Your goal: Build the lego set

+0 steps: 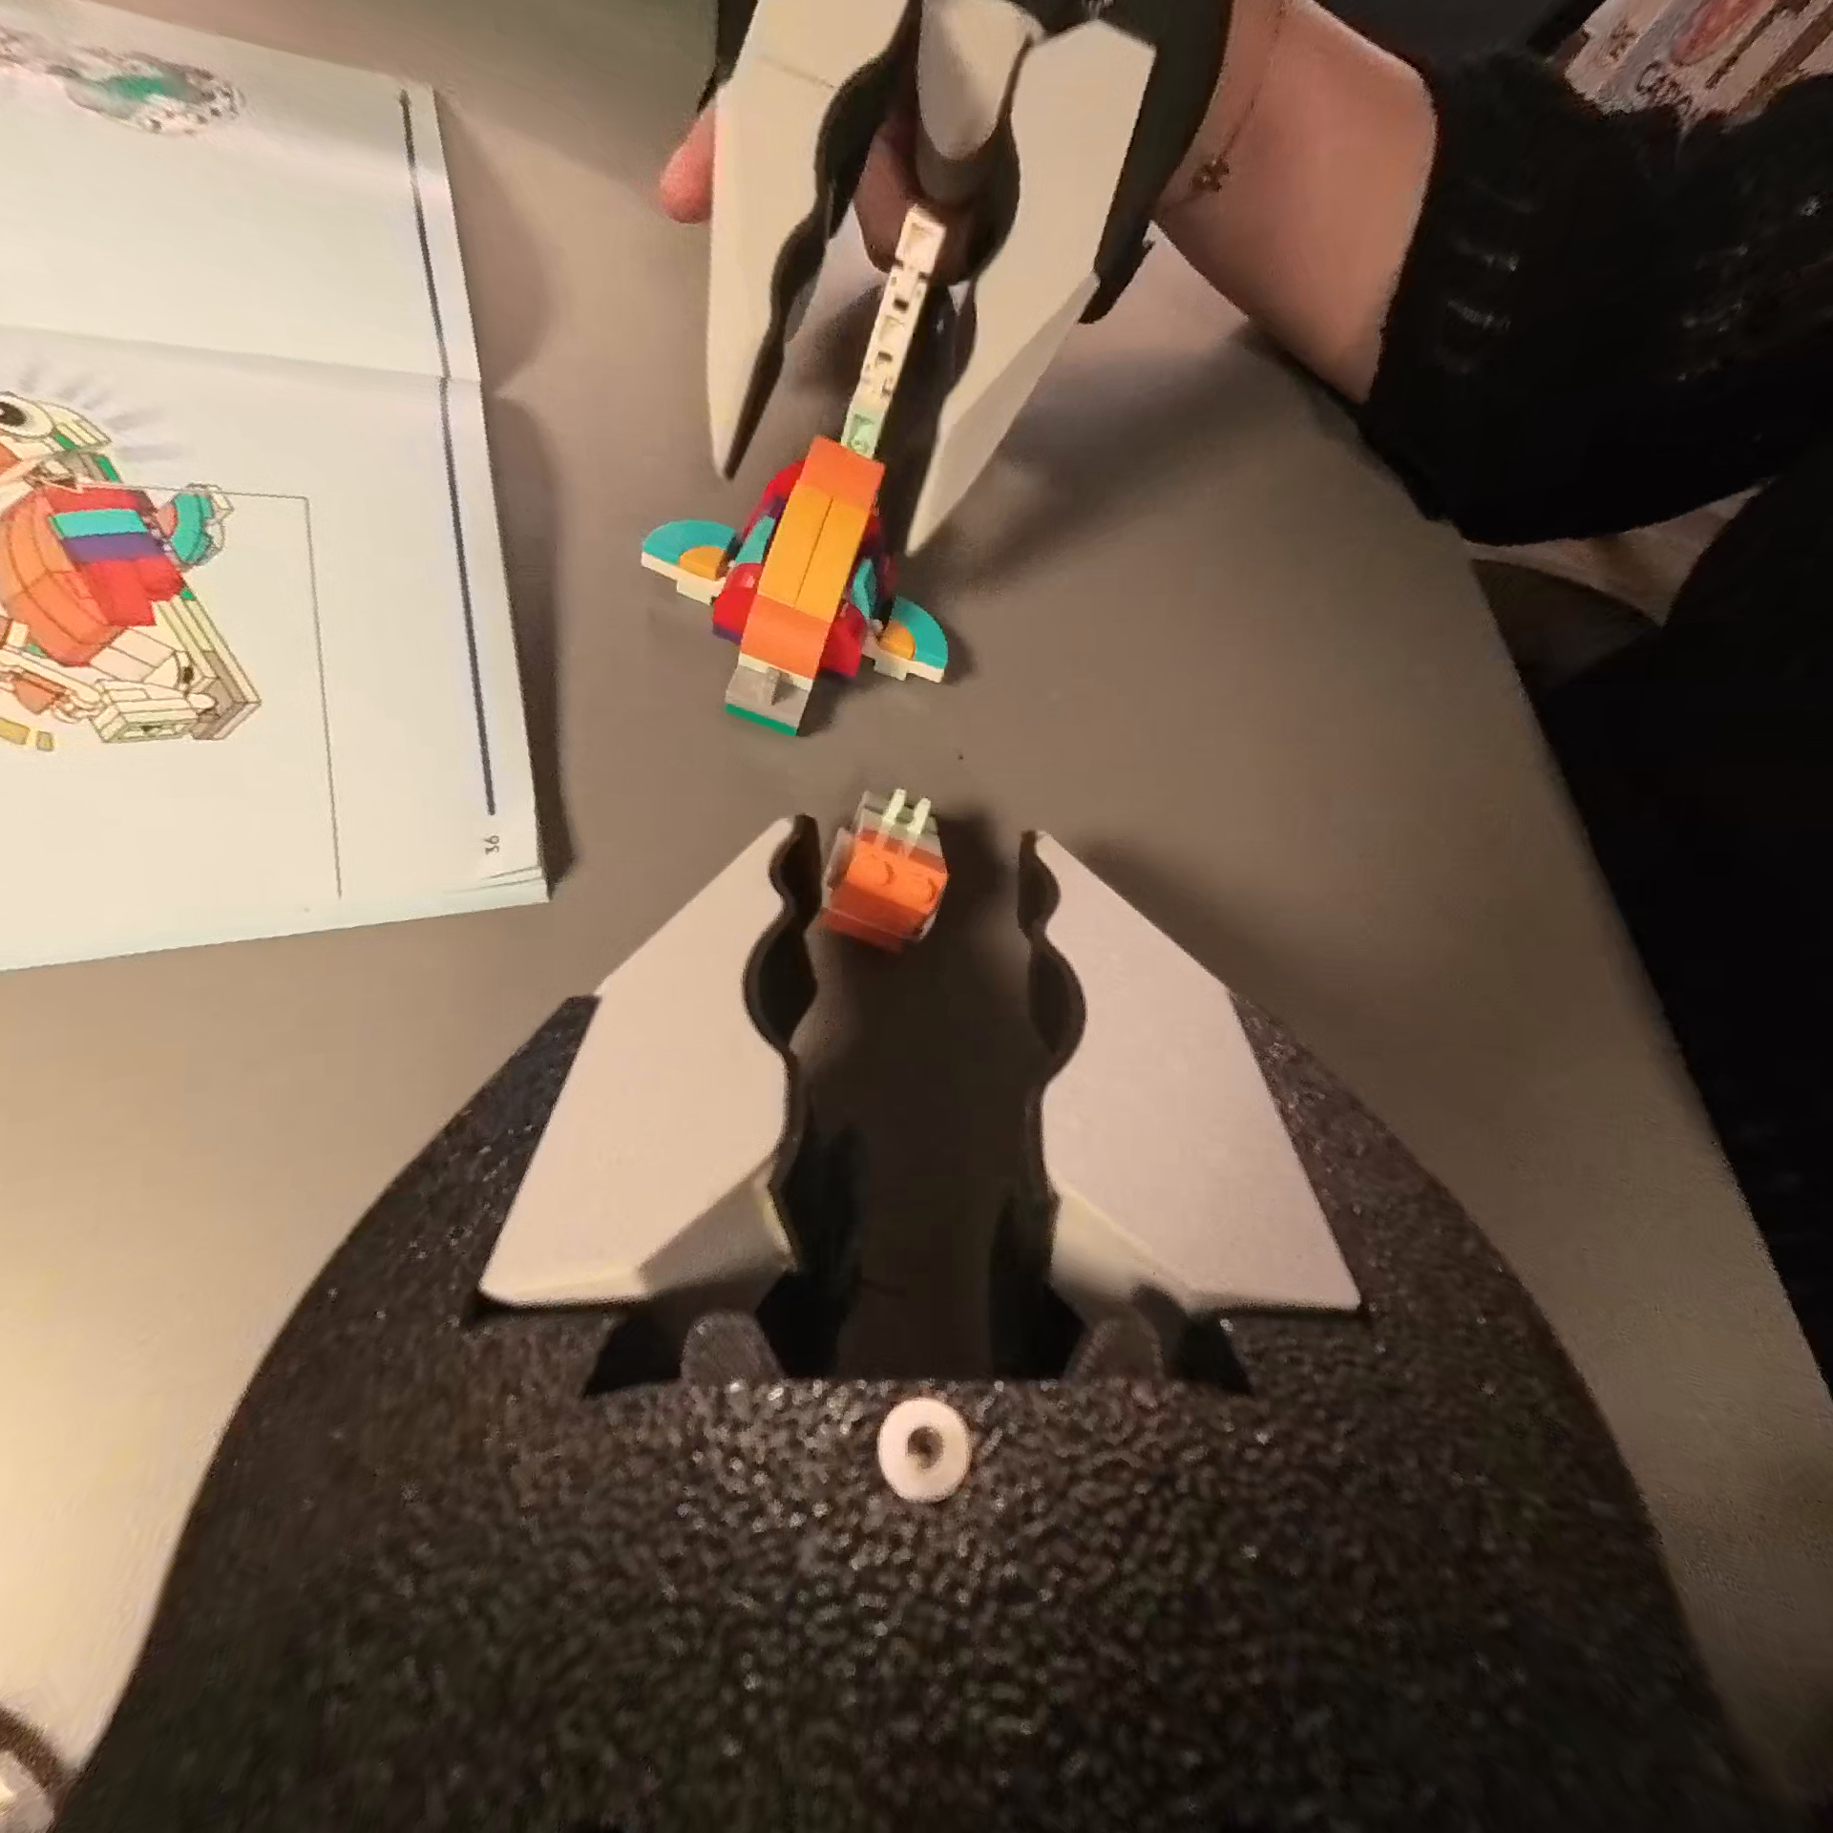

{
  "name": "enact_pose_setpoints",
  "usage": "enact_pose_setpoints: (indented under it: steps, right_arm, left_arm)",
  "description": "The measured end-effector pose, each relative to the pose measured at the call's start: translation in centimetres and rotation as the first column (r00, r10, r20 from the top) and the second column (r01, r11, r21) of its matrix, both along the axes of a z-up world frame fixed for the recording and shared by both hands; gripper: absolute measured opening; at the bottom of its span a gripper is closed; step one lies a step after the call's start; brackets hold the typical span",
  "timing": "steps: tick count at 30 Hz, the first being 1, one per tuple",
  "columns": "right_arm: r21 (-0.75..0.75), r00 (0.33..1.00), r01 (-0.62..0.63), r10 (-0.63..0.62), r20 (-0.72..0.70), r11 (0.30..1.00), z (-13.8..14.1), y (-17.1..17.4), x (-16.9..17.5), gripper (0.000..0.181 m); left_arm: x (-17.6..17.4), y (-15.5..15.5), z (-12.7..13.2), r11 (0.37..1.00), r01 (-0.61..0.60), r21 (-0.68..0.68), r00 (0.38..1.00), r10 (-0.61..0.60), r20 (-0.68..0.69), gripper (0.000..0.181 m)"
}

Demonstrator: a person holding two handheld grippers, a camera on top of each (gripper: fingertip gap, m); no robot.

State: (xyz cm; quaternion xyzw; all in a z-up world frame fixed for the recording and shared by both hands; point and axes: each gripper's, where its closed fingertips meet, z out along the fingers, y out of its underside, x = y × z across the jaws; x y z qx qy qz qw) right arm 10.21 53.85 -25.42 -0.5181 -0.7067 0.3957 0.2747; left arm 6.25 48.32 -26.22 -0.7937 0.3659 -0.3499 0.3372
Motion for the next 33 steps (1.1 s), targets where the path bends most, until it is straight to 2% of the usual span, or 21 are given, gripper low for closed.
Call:
enact_pose_setpoints:
  steps: [3, 6, 17, 19, 25, 30, 32, 33]
  right_arm:
    - [-0.009, 1.000, -0.014, 0.014, -0.009, 1.000, 0.2, -0.2, 0.1, 0.027]
    - [-0.005, 0.999, -0.026, 0.026, 0.028, 1.000, -0.4, -0.4, 0.0, 0.028]
    - [0.025, 1.000, -0.021, 0.021, 0.023, 0.999, -0.4, -0.3, -0.1, 0.026]
    - [0.026, 0.999, -0.024, 0.023, 0.023, 0.999, -0.4, -0.3, -0.1, 0.026]
    - [0.025, 0.998, -0.057, 0.056, 0.023, 0.998, -0.4, -0.8, 0.0, 0.025]
    - [0.038, 0.998, -0.053, 0.053, 0.016, 0.998, -0.4, -0.8, 0.1, 0.025]
    - [0.036, 1.000, -0.015, 0.015, 0.008, 0.999, -0.1, -0.4, 0.2, 0.053]
    - [0.034, 1.000, 0.006, -0.006, 0.003, 0.999, 0.3, -0.2, 0.3, 0.057]
  left_arm:
    - [0.1, -0.2, 0.0, 1.000, 0.010, 0.013, 1.000, -0.010, -0.008, 0.035]
    - [0.2, -0.3, -0.1, 1.000, 0.019, 0.010, 1.000, -0.019, -0.012, 0.030]
    - [0.4, -0.4, -0.4, 0.999, 0.038, 0.007, 0.999, -0.038, -0.034, 0.031]
    - [0.4, -0.5, -0.5, 0.999, 0.045, 0.011, 0.998, -0.044, -0.045, 0.023]
    - [0.5, -0.5, -0.6, 0.999, 0.046, 0.027, 0.997, -0.044, -0.060, 0.022]
    - [0.2, -0.2, 0.3, 0.994, 0.019, 0.104, 0.999, -0.015, -0.037, 0.022]
    - [-0.1, 0.1, 1.1, 0.986, -0.005, 0.164, 1.000, 0.007, -0.010, 0.022]
    - [-0.2, 0.2, 1.4, 0.982, -0.013, 0.190, 1.000, 0.013, 0.000, 0.022]
